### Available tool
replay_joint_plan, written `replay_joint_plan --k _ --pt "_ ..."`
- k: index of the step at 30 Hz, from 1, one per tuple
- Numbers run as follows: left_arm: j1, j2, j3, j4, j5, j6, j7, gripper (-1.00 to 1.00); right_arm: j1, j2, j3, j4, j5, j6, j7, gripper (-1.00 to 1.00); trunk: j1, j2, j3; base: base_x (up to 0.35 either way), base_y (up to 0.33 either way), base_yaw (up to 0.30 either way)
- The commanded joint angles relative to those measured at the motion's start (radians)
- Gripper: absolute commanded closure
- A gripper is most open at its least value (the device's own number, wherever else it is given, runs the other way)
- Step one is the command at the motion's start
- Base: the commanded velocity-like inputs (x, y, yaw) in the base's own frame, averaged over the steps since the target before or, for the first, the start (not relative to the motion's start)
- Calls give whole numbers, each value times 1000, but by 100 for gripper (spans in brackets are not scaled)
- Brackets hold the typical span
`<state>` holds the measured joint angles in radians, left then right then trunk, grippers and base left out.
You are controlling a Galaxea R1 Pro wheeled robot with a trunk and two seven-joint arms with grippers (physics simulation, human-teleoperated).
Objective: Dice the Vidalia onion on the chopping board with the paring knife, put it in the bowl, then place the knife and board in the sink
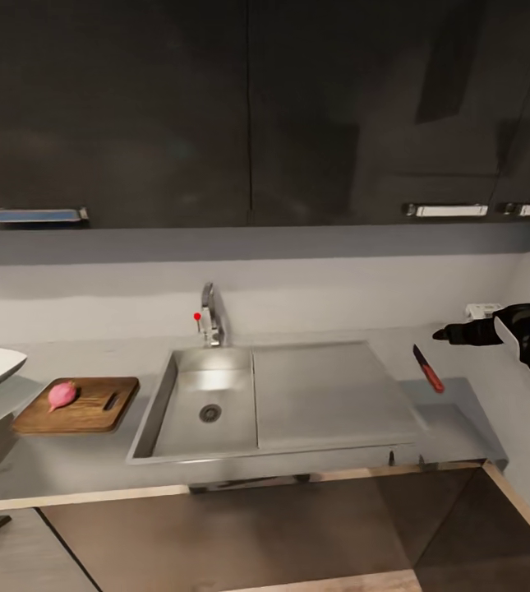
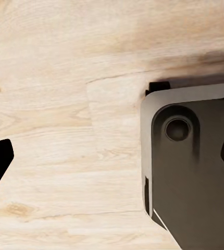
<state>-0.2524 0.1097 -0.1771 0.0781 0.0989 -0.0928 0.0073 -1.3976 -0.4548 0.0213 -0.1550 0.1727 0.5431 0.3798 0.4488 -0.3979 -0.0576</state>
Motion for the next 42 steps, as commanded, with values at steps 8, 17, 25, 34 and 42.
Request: replay_joint_plan --k 8,17,25,34,42 --pt "-2 0 -9 5 10 -8 0 -100 0 -1 2 27 10 -48 8 -100 1 -2 -2 258 -167 0" --pt "-2 -1 -9 5 10 -8 0 -100 1 -3 0 39 10 -65 4 -100 1 -2 -2 17 -11 0" --pt "-2 -2 -9 5 10 -8 0 -100 1 -4 -1 40 10 -60 4 -100 1 -2 -6 0 0 0" --pt "-2 -2 -9 5 10 -8 0 -100 1 -26 -1 40 10 -58 2 -100 1 -2 -19 0 0 0" --pt "-2 -3 -9 5 10 -8 0 -100 1 -30 -1 40 9 -61 1 -100 1 -2 -32 0 0 0"
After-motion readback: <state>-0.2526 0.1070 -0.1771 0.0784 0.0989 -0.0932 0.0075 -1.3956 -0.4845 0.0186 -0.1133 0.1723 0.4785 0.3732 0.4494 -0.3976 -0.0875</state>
